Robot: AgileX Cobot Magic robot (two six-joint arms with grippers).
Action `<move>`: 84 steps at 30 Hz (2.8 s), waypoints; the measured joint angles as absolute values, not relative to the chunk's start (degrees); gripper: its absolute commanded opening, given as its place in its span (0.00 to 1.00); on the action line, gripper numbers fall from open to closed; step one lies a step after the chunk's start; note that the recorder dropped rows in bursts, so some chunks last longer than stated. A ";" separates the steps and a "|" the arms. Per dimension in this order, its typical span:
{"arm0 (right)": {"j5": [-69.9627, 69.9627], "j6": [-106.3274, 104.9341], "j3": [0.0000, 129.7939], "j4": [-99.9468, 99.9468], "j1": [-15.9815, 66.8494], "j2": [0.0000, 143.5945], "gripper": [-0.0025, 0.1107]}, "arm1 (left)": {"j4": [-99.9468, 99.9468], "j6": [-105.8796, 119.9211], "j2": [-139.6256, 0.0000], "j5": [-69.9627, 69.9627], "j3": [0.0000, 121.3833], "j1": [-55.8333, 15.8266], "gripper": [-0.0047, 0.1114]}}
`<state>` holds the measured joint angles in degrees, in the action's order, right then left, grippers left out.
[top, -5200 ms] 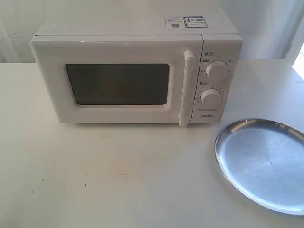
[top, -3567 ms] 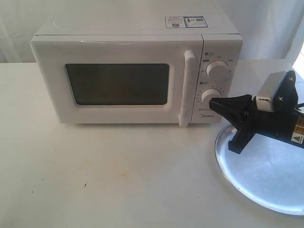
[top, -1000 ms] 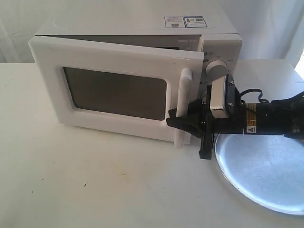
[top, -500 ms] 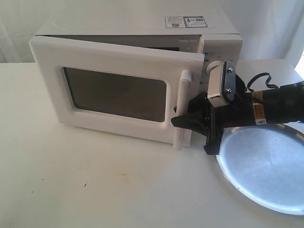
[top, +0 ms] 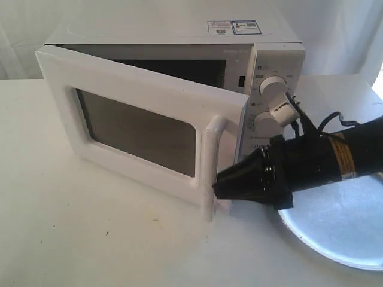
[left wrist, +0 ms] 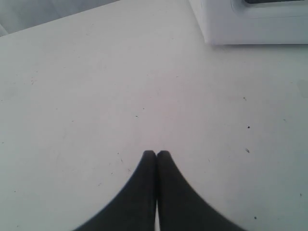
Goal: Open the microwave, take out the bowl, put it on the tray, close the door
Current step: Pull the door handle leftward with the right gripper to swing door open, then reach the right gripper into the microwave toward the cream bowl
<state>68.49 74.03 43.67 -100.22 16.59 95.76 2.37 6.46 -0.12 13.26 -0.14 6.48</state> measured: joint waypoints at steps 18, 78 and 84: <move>68.17 34.34 34.81 -74.49 33.21 67.73 0.02 | 2.37 6.46 -0.12 13.26 -0.14 6.48 0.04; 28.43 -8.04 75.78 -20.86 44.03 121.83 0.65 | 2.37 6.44 -0.12 13.25 -0.14 6.51 0.04; 15.40 -7.55 88.36 -20.50 44.03 129.93 0.29 | 2.37 6.44 -0.12 13.25 -0.14 6.51 0.04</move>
